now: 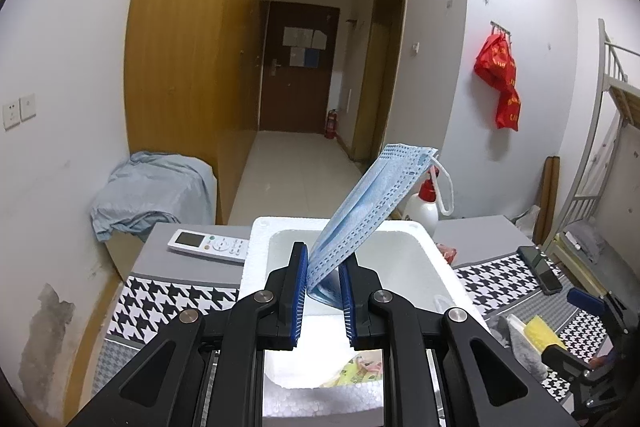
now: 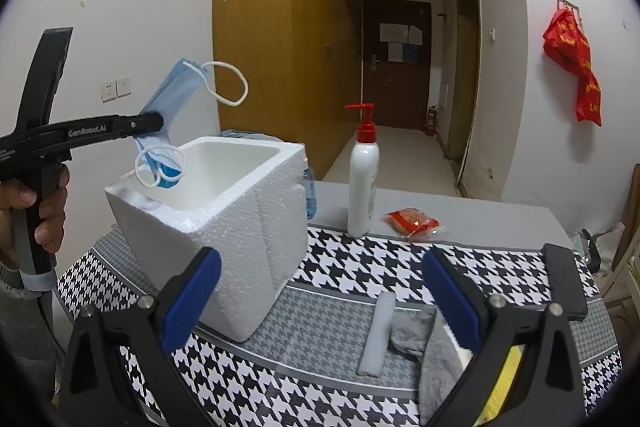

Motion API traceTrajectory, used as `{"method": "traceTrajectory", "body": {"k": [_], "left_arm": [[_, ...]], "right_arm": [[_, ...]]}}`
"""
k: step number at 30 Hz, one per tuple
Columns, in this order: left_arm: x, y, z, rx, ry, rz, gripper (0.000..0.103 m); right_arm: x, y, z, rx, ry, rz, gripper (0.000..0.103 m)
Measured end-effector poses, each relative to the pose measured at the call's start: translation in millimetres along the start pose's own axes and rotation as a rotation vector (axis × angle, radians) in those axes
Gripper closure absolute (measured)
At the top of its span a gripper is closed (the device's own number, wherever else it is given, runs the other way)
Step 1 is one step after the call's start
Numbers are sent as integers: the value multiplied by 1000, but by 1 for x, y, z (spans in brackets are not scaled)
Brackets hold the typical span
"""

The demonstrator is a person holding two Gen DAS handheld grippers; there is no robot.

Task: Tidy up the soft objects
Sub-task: 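Move the blue mask over the foam box and open the left tool, then withdraw both tools from the box toward the grey sock and yellow sponge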

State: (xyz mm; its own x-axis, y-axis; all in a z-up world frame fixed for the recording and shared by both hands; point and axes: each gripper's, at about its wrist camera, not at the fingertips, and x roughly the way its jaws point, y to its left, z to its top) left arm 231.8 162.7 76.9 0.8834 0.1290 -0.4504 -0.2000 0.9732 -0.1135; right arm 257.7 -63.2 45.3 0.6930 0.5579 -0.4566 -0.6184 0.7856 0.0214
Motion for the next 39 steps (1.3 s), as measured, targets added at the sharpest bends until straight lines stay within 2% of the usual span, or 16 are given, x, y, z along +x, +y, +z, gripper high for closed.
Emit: {"method": "traceTrajectory", "body": {"k": [3, 5, 7, 9, 11, 14, 21, 26, 29, 33, 39], "left_arm": [[4, -5, 0, 19, 7, 12, 83], [7, -8, 0, 25, 13, 21, 70], [6, -9, -1, 22, 5, 28, 34], [2, -9, -1, 9, -20, 43, 20], [-4, -9, -1, 6, -42, 37, 19], [-10, -12, -1, 19, -67, 30, 9], [-31, -18, -7, 11, -107, 0, 8], [-68, -23, -24, 0, -215, 5, 8], [-85, -28, -33, 3, -246, 14, 3], [-98, -38, -44, 38, -251, 43, 1], [-110, -39, -53, 25, -252, 41, 1]], "right_arm": [[0, -5, -2, 13, 5, -8, 1], [-1, -7, -4, 20, 5, -12, 1], [-3, -10, -5, 27, 4, -16, 1], [-3, -12, -6, 34, 3, -20, 1], [-4, -14, -7, 37, 4, -23, 1], [-5, -16, -8, 45, 5, -25, 1], [-10, -18, -11, 52, 2, -28, 1], [-17, -20, -13, 64, -9, -31, 1], [-22, -21, -14, 68, -18, -32, 1], [-30, -22, -16, 78, -32, -27, 1], [-44, -21, -21, 82, -46, -22, 1]]}}
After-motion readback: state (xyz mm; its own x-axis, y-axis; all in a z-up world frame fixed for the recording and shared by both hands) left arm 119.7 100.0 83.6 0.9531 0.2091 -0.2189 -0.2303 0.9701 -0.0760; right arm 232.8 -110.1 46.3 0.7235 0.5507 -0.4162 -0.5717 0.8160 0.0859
